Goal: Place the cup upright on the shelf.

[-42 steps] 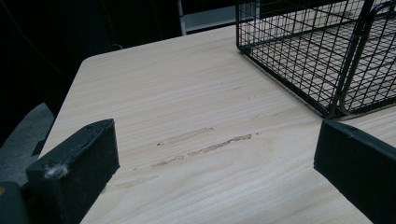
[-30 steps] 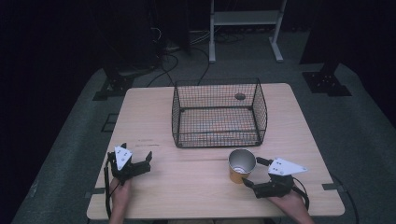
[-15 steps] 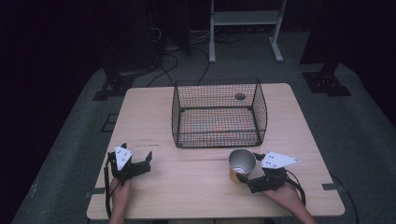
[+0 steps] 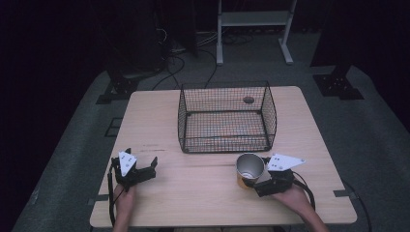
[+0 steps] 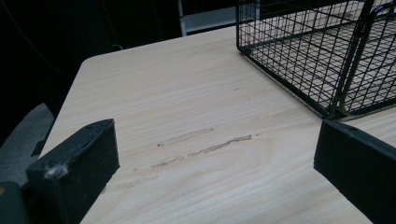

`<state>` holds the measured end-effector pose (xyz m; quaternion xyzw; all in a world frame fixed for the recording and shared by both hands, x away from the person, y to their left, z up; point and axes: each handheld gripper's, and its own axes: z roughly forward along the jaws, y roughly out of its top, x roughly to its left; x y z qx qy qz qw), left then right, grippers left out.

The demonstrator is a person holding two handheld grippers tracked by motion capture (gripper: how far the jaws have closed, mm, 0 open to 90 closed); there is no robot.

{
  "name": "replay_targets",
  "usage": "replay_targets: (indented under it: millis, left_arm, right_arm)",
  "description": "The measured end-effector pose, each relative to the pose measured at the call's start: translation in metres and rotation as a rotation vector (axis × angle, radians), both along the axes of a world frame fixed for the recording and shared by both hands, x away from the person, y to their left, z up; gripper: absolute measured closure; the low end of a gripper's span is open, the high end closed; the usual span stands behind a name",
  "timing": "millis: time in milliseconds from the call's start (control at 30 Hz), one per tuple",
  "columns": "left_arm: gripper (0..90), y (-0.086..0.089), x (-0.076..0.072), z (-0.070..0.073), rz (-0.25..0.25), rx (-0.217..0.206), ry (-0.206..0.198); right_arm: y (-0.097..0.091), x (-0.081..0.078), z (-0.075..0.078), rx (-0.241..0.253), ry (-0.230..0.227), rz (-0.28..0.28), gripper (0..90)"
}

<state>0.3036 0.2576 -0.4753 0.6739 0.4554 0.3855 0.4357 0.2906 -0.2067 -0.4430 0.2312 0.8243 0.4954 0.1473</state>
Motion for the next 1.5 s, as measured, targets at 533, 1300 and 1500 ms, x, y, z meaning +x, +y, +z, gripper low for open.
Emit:
replay_targets:
  millis: [533,1300,1500]
  left_arm:
    - [0.0,0.000,0.000,0.000,0.000,0.000,0.001]
    - [0.0,0.002,0.001,0.000,0.001,-0.010,0.006]
    - [0.0,0.002,0.001,0.000,0.000,-0.014,0.010]
  right_arm:
    - [0.001,0.021,0.044,0.026,0.011,0.073,13.5]
    - [0.020,0.090,0.115,0.080,0.046,0.203,13.3]
    - [0.027,0.112,0.126,0.070,0.042,0.192,13.2]
